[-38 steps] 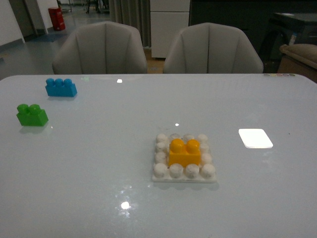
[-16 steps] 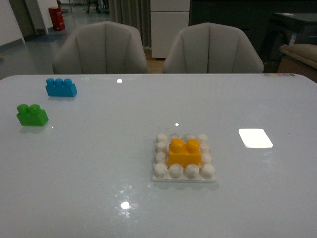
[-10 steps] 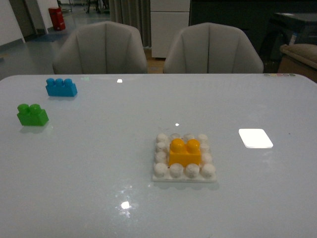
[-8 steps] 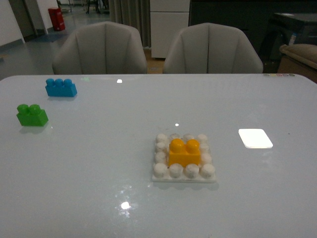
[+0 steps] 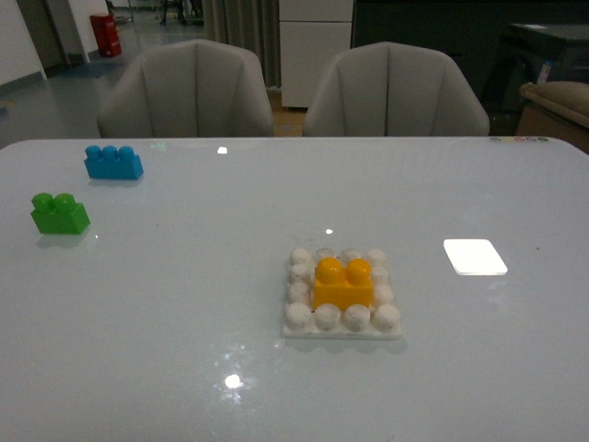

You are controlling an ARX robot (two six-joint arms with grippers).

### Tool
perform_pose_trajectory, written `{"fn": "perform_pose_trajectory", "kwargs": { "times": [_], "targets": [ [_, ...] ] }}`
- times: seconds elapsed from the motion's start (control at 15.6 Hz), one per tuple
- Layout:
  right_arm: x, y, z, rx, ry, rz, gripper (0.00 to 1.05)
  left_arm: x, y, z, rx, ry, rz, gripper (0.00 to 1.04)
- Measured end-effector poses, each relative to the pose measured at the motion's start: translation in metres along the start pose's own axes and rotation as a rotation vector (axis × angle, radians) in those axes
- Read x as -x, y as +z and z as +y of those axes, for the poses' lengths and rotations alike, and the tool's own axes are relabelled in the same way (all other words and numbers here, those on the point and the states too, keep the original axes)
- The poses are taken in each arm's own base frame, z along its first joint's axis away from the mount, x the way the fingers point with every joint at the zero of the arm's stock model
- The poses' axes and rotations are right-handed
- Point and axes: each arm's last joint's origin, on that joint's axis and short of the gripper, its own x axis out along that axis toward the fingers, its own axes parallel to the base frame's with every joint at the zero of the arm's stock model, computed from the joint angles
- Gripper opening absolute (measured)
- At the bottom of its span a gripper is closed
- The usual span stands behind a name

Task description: Insert yellow block into base center

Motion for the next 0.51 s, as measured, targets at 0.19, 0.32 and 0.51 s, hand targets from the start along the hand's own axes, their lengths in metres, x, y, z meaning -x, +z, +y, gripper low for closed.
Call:
{"fn": "perform_pose_trajectory", "kwargs": {
  "times": [0.19,0.32,0.51],
  "targets": [
    [0.0,0.0,0.0,0.0,0.0,0.0,0.98,0.0,0.0,0.0,0.0,0.0,0.0,0.94],
    [0.0,0.0,0.0,0.0,0.0,0.0,0.98,0.0,-0.0001,0.0,-0.001,0.0,0.0,0.98],
    [0.0,0.0,0.0,0.0,0.0,0.0,0.98,0.0,0.0,0.0,-0.001,0.0,0.0,0.98]
  ]
}}
